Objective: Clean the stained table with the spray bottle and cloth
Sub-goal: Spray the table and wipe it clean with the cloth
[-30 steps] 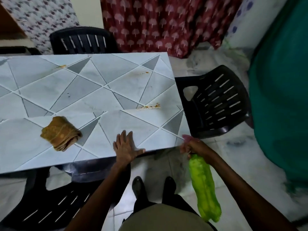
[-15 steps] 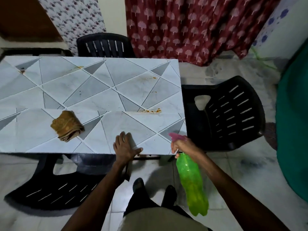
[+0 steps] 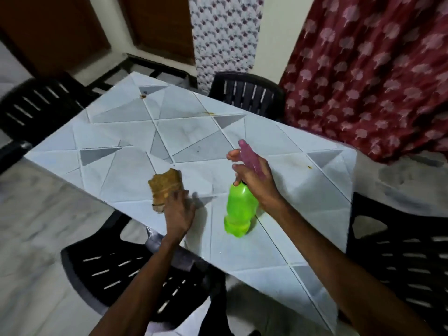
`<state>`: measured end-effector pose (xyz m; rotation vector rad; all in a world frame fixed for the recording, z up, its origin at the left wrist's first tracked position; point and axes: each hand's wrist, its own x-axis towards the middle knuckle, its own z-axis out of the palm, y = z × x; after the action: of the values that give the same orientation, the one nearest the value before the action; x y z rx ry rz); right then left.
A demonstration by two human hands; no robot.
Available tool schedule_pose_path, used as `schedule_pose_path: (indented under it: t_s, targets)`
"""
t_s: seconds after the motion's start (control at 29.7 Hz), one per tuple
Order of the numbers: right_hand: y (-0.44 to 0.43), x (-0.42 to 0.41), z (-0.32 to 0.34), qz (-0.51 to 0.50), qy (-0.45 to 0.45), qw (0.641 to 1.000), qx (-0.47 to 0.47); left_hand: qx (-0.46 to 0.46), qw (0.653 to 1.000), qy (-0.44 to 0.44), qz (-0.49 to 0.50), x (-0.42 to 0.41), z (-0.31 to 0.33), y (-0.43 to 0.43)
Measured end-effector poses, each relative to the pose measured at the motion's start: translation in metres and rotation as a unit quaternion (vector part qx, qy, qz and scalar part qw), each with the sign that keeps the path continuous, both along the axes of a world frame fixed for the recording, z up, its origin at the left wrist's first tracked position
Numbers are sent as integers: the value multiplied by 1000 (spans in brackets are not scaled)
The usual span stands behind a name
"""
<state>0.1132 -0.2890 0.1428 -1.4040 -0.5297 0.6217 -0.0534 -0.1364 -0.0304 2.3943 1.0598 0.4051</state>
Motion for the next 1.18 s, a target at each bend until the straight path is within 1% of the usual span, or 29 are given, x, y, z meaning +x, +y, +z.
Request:
schedule_pose_path:
  t_s: [0.07, 0.1, 0.17, 0.24, 0.27, 0.34, 0.4, 0.44, 0.54, 0.64, 0.71, 0.81, 0.91, 1.01, 1.08, 1.15, 1.18]
  targets:
    - [55, 2, 8, 18, -34, 999, 17, 6, 999, 13, 40, -2, -2, 36]
    - [95, 5, 11, 32, -48, 998, 28, 4, 997, 38, 68, -2, -2, 63]
    - [137, 10, 15, 36, -79, 995, 52, -11, 990, 93, 110, 1, 0, 82]
    - [198, 10, 14, 56, -105, 991, 62, -36, 984, 118, 129, 2, -2, 110]
    - [238, 8, 10, 74, -114, 989, 64, -55, 981, 122, 138, 1, -4, 128]
    - [288, 7, 7, 83, -143, 985, 58, -78, 982, 120, 125, 6, -4, 144]
    - [333, 2, -2, 103, -160, 981, 45, -122, 982, 88, 112, 8, -8, 155]
    - [369, -3, -8, 120, -162, 978, 44, -144, 981, 73, 109, 9, -15, 173]
    - [413, -11, -21, 139, -152, 978, 40, -166, 980, 70, 83, 13, -23, 173]
    - [442, -16, -33, 147, -147, 978, 15, -163, 982, 75, 63, 16, -26, 180]
    - [447, -17, -40, 143, -152, 978, 9, -143, 984, 94, 43, 18, -26, 181]
    - [450, -16, -44, 154, -162, 975, 5, -116, 983, 141, 20, 20, -23, 183]
    - [446, -15, -43, 181, -182, 966, -18, -84, 974, 208, -5, 23, -20, 184]
    - [440, -8, -50, 192, -209, 955, -87, -68, 968, 242, -22, 26, -20, 182]
    - [428, 0, -48, 209, -246, 935, -146, -61, 966, 248, -35, 27, -15, 179]
    - [411, 7, -50, 219, -263, 915, -215, -70, 967, 242, -34, 28, -11, 177]
    - [396, 11, -56, 208, -262, 909, -250, -80, 968, 234, -29, 28, -8, 175]
